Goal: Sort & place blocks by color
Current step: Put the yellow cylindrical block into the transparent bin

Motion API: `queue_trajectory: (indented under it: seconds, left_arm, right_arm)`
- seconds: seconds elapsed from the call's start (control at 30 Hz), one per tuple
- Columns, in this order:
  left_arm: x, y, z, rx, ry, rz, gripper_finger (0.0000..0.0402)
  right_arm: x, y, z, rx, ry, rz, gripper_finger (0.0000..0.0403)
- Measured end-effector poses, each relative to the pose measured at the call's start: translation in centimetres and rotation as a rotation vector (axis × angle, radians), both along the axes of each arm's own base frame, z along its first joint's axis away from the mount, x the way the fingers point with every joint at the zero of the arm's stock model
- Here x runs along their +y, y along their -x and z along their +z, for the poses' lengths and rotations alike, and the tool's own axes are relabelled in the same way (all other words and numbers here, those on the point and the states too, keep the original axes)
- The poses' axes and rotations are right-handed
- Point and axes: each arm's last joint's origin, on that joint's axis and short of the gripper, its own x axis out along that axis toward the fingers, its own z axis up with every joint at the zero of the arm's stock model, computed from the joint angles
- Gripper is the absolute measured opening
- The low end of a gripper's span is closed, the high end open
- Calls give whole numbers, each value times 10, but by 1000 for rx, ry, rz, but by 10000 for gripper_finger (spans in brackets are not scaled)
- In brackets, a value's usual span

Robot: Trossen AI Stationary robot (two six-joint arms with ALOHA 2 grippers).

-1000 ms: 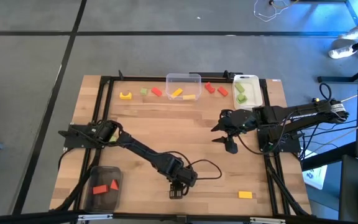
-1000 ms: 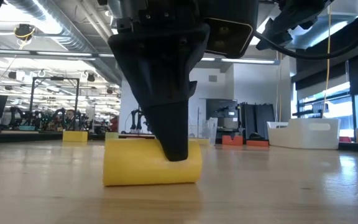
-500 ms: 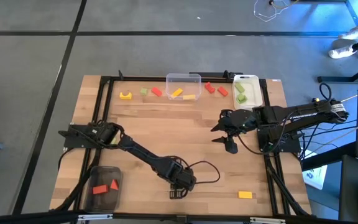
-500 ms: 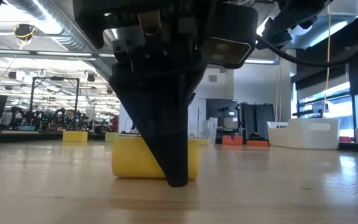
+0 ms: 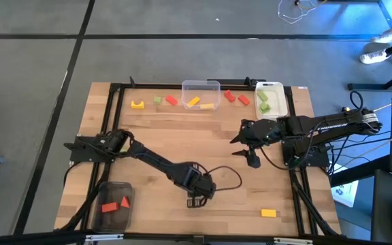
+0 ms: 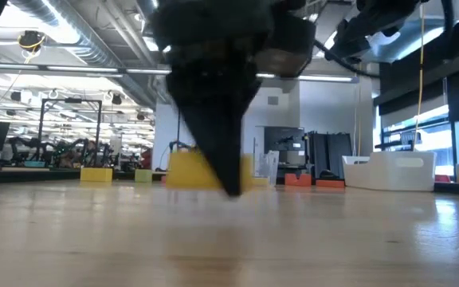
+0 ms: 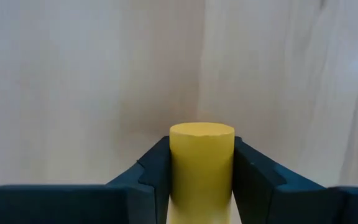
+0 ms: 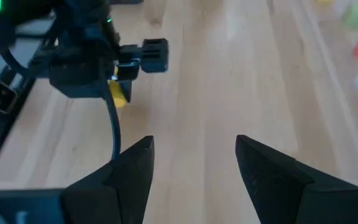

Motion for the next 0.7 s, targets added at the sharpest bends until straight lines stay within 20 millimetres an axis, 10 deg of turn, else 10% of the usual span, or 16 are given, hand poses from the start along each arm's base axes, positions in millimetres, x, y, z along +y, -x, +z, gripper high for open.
queue_trajectory:
  seconds: [0.33, 0.7]
  left_arm:
    - [77, -2, 53, -65, -137, 91, 119]
    - [219, 8, 108, -185, -215, 217, 119]
  right_arm:
    - [-8, 3, -1, 12, 207, -196, 226]
    - [-12, 20, 4, 38, 230, -253, 226]
